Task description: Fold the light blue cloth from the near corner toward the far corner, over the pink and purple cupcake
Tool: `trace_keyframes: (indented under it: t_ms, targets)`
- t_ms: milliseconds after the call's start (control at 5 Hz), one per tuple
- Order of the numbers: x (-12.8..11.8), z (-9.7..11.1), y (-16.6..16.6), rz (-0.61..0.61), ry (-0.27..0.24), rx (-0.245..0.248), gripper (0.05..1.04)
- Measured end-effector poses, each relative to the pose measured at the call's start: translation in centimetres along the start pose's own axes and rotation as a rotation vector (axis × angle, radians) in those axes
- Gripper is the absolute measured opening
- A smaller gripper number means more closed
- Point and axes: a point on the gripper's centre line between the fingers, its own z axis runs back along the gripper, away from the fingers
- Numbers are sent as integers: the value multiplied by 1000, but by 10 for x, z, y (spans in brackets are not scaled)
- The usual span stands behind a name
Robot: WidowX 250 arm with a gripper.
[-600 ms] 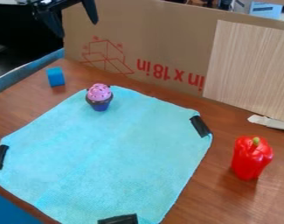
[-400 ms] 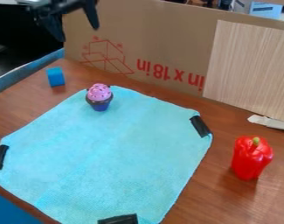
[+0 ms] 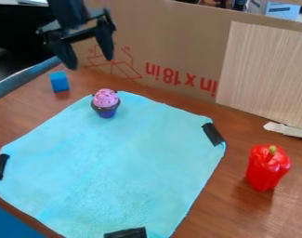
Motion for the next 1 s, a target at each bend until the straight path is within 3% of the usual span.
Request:
trace_keyframes:
  t_ms: [200,400,600,800,1000]
  targets:
    - [-24,-8,-6,-236,117,16,1001]
    - [-54,-24,-15,-458,315,62,1001]
    - [-92,-40,-15,-719,374,94,1001]
    - [-129,-40,-13,-984,308,91,1001]
    - [-164,-44,2,-1120,243,73,1001]
